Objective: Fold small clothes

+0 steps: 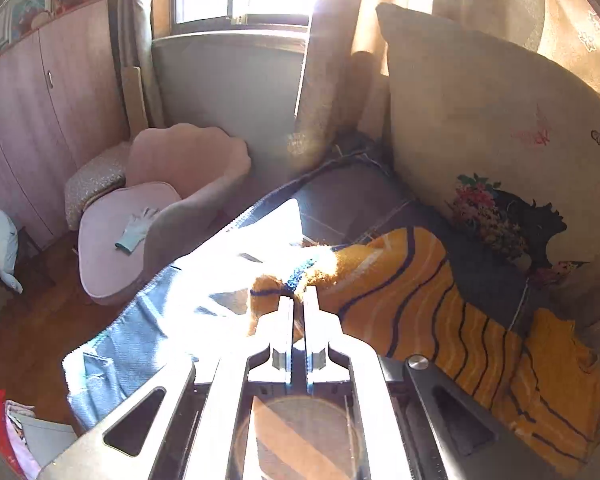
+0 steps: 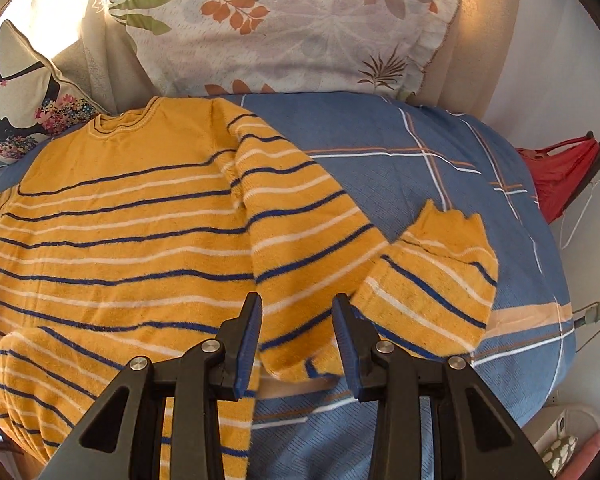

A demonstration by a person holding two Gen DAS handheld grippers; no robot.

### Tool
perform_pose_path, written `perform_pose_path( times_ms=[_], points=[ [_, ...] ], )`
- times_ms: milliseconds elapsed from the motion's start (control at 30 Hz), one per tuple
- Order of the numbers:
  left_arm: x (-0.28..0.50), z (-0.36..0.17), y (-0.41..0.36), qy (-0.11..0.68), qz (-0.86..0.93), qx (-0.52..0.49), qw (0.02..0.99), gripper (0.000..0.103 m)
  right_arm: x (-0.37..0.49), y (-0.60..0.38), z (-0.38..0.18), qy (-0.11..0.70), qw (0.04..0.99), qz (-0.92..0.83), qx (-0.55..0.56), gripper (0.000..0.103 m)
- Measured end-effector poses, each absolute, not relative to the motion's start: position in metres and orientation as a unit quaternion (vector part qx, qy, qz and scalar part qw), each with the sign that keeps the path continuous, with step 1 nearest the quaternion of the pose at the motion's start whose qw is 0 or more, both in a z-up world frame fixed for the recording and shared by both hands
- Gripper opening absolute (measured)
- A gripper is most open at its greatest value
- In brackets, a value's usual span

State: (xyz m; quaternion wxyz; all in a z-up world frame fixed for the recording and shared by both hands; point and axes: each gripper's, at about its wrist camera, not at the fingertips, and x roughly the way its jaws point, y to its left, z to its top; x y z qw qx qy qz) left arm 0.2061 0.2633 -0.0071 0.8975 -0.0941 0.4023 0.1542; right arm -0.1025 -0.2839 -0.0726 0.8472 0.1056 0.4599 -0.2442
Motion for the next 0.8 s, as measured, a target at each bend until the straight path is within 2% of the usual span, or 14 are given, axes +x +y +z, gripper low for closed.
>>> perform_pose_path(
  times_ms=[67, 233, 300, 367, 400, 433, 467, 500, 533, 633, 700, 800],
  points=[
    [0.194, 0.003, 0.276, 0.386, 0.191, -0.069, 0.900, 0.005, -0.096, -0.282, -0.075, 0.459, 0.849, -0.236, 0.109, 0.039],
    [0.174, -0.005, 0.292, 0.406, 0.236, -0.019, 0.883, 0.009, -0.087, -0.283, -0.080, 0.458, 0.855, -0.213, 0.120, 0.039],
    [0.155, -0.005, 0.295, 0.412, 0.234, -0.018, 0.881, 0.026, -0.091, -0.287, -0.077, 0.453, 0.859, -0.205, 0.122, 0.039],
    [0.130, -0.003, 0.291, 0.412, 0.226, -0.021, 0.883, 0.033, -0.102, -0.295, -0.072, 0.446, 0.861, -0.211, 0.120, 0.040],
    [0.115, 0.001, 0.283, 0.409, 0.219, -0.019, 0.886, 0.034, -0.109, -0.299, -0.070, 0.443, 0.862, -0.215, 0.121, 0.042],
    [0.102, 0.003, 0.276, 0.407, 0.212, -0.013, 0.889, 0.035, -0.118, -0.305, -0.068, 0.438, 0.862, -0.221, 0.125, 0.049],
    [0.090, 0.005, 0.266, 0.403, 0.204, -0.006, 0.892, 0.041, -0.128, -0.312, -0.066, 0.432, 0.863, -0.229, 0.128, 0.058],
    [0.077, 0.007, 0.255, 0.399, 0.193, 0.002, 0.896, 0.050, -0.139, -0.320, -0.064, 0.426, 0.863, -0.238, 0.131, 0.061],
    [0.067, 0.010, 0.240, 0.394, 0.183, 0.012, 0.901, 0.053, -0.147, -0.325, -0.060, 0.424, 0.862, -0.244, 0.131, 0.066],
    [0.049, 0.014, 0.188, 0.381, 0.143, 0.043, 0.912, 0.060, -0.167, -0.339, -0.059, 0.424, 0.861, -0.244, 0.138, 0.068],
    [0.041, 0.014, 0.149, 0.376, 0.104, 0.069, 0.918, 0.069, -0.170, -0.343, -0.061, 0.426, 0.861, -0.239, 0.145, 0.068],
    [0.027, 0.011, 0.095, 0.373, 0.063, 0.109, 0.919, 0.069, -0.170, -0.337, -0.062, 0.422, 0.868, -0.216, 0.147, 0.068]
  ],
)
